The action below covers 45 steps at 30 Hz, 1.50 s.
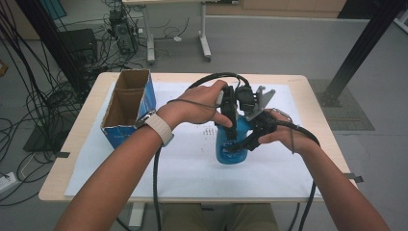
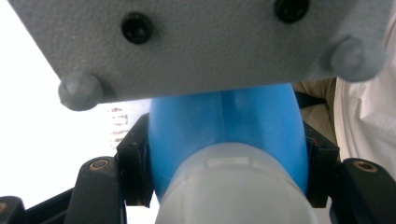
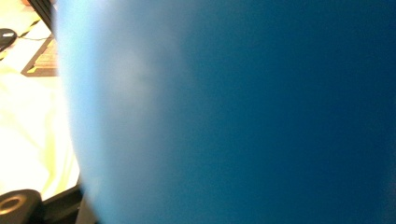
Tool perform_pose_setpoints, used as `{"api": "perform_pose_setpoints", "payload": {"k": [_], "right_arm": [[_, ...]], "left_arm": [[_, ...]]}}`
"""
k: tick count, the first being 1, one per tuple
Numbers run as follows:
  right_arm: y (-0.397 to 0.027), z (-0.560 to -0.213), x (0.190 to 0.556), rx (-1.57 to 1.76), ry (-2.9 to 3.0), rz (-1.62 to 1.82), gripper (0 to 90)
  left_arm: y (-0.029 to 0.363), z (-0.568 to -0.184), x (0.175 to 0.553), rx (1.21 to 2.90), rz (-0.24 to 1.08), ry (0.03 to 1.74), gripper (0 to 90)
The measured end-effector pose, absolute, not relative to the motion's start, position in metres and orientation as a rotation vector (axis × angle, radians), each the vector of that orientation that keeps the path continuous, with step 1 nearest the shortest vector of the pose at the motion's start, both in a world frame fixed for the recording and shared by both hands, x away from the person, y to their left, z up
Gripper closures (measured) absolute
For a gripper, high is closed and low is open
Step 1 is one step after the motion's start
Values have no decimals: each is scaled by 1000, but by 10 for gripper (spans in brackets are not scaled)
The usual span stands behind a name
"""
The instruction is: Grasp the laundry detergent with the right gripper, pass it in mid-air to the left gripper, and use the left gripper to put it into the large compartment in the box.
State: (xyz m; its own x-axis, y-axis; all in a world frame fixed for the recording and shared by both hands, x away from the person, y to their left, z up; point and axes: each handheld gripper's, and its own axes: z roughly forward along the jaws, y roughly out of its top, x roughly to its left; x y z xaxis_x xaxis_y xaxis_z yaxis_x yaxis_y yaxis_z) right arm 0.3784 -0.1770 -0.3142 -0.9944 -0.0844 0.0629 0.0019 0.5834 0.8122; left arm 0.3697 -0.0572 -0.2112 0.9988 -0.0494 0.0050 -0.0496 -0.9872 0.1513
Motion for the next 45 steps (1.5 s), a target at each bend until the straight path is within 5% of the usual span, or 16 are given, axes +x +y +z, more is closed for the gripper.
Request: {"api": "perform_pose_setpoints", "payload": {"k": [45], "right_arm": [[-176,-314,378,76,-2714,-1392,430]], "left_arm": [[-56,-211,370,2986,-3,-69,367]]}}
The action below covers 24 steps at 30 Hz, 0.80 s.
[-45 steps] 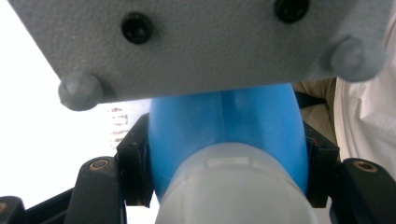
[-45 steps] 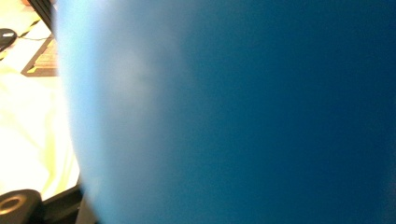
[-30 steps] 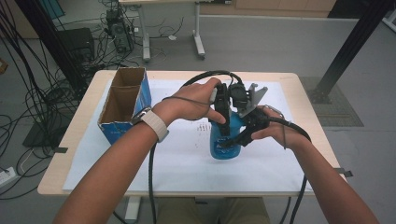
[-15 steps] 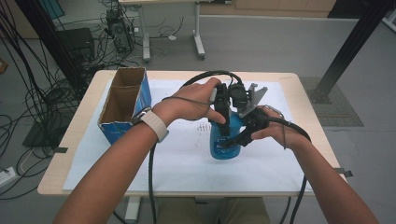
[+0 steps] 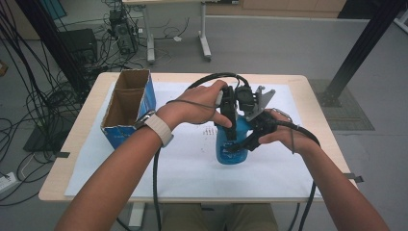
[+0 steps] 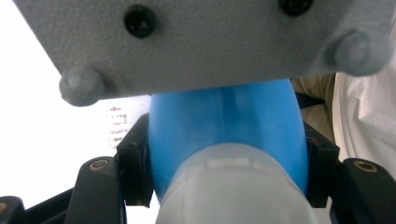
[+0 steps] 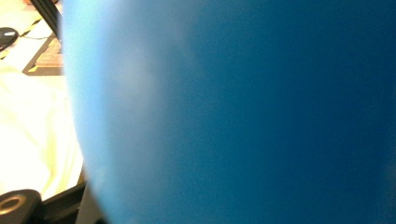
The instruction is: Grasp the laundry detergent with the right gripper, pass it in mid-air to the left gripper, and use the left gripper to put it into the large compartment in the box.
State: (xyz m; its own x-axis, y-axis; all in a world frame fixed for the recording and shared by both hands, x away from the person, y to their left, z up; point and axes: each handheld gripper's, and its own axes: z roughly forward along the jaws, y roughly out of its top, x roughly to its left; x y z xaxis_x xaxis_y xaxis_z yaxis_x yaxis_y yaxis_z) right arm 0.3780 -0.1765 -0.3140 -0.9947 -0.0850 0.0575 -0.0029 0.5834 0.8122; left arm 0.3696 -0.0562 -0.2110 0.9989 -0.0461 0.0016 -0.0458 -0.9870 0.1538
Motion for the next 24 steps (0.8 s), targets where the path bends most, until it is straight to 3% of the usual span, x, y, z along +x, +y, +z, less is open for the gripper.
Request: {"api": "perform_pose_setpoints", "payload": {"k": [24], "right_arm": [[-176,-314,377,83,-2718,-1392,429]], "left_arm": [[-56,-211,369,2985,-4,-65,368]]}}
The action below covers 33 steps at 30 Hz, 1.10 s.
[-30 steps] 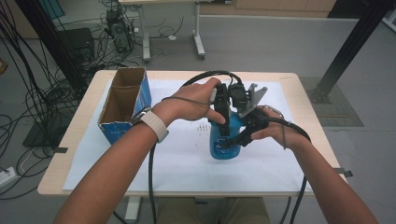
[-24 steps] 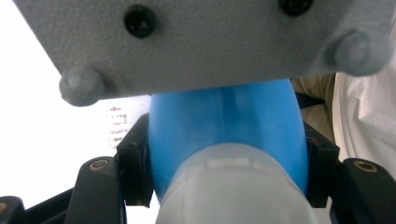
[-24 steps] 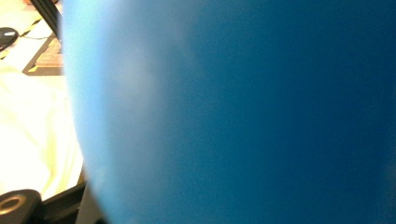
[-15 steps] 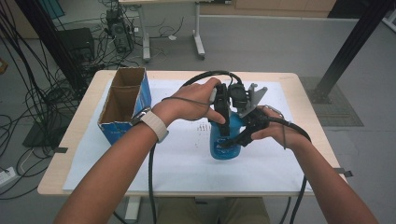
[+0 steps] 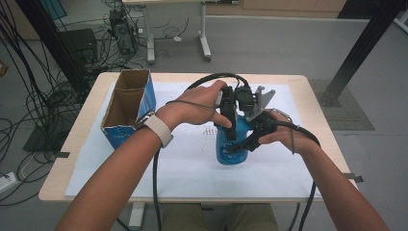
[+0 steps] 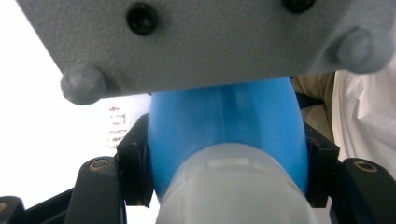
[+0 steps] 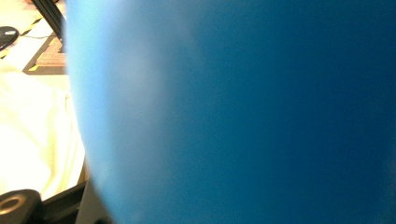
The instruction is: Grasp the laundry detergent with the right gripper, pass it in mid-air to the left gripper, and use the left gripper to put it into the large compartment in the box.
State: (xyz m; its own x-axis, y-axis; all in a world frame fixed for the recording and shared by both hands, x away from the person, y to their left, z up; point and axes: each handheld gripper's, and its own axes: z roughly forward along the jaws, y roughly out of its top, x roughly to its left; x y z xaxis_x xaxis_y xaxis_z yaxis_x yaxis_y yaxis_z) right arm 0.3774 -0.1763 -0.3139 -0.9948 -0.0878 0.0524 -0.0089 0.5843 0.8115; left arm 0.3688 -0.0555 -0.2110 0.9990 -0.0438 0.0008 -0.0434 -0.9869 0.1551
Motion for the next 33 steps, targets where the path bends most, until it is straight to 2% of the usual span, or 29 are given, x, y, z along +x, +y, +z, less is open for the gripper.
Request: {"api": "perform_pose_setpoints", "payload": {"k": [33], "right_arm": [[-177,-314,377,92,-2716,-1384,428]], "left_arm": [[-55,-212,369,2985,-6,-64,368]]}}
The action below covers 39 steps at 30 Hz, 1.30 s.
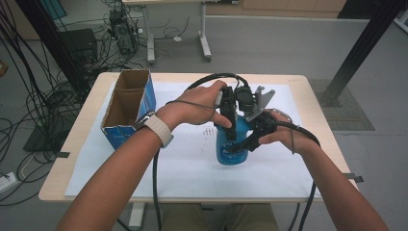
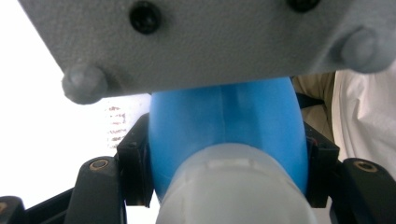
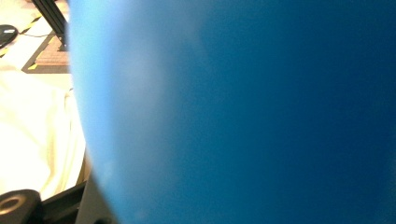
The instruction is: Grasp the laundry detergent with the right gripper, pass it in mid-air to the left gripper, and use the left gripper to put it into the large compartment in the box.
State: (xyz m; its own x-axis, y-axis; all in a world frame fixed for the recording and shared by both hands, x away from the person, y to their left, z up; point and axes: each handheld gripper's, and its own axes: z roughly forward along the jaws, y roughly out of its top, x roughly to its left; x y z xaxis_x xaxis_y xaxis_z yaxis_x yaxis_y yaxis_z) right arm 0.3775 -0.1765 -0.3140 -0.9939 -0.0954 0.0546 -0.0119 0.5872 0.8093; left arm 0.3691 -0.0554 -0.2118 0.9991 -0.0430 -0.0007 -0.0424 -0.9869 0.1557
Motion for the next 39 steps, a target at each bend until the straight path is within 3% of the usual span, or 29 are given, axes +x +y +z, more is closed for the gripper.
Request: {"api": "perform_pose_setpoints", "payload": {"k": [30,31,35,39], "right_arm": [[-174,-312,377,121,-2711,-1424,420],[-174,-312,376,128,-2713,-1423,410],[-177,-314,375,102,-2745,-1383,229],[-191,-316,377,16,-2745,-1388,167]], "left_arm": [[-53,-207,367,2973,13,-59,370],[-53,-207,367,2972,16,-60,371],[-49,-205,369,2976,28,-34,371],[-42,-203,372,2977,36,2,370]]}}
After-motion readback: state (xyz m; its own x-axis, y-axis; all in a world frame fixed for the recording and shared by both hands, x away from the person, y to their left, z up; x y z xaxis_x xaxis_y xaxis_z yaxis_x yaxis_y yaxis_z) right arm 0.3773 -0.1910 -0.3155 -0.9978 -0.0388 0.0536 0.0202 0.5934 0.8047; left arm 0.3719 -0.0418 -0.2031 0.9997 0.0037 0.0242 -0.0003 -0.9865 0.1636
